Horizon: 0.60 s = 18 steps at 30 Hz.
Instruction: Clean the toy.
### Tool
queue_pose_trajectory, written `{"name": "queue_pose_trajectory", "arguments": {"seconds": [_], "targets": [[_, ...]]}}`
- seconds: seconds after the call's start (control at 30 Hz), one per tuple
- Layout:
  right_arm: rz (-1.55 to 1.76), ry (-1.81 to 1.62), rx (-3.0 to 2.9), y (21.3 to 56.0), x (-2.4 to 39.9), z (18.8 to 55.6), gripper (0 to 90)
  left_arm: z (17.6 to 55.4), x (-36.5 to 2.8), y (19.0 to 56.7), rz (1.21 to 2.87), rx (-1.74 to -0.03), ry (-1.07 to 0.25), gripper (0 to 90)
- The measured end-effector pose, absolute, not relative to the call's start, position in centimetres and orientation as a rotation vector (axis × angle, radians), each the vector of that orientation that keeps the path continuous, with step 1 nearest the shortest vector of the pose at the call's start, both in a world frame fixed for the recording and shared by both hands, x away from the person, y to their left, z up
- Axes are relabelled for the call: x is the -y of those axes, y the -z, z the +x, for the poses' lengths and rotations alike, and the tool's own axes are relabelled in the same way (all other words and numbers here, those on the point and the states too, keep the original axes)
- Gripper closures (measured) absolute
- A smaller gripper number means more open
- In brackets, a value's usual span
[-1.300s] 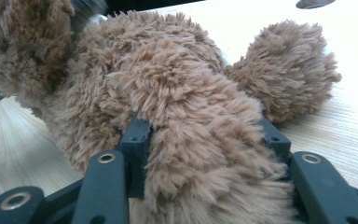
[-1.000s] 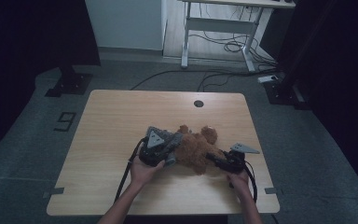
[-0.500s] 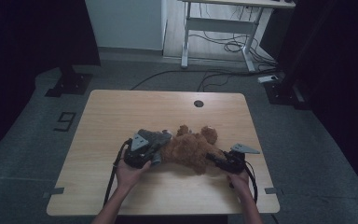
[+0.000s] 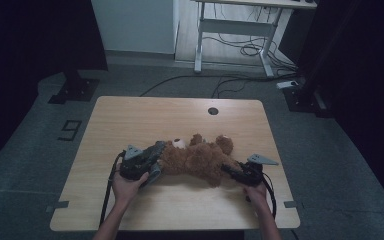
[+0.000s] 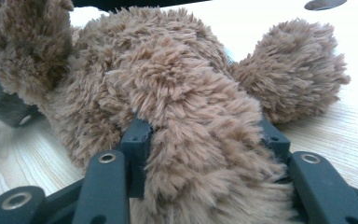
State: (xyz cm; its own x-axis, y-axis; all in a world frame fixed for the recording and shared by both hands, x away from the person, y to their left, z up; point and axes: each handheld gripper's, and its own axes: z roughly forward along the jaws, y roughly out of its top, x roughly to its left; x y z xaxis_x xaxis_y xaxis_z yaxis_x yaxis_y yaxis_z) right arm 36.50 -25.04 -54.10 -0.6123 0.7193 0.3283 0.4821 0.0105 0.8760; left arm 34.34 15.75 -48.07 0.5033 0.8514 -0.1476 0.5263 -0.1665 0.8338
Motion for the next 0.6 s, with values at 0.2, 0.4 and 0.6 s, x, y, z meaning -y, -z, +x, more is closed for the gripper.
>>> {"name": "queue_pose_trajectory", "arguments": {"seconds": [0.2,0.4,0.6], "targets": [[1.259,-1.642,-2.07,54.1,25.0,36.4,51.2,33.0,-12.1,44.3,1.837,-0.983,-0.456,78.9],[1.268,-1.655,-2.07,54.2,25.1,36.4,51.2,34.0,-7.7,42.6,1.868,-0.901,-0.417,78.6],[1.269,-1.663,-2.062,54.3,25.1,36.3,51.2,35.7,-3.8,43.3,1.936,-0.881,-0.339,78.6]]}}
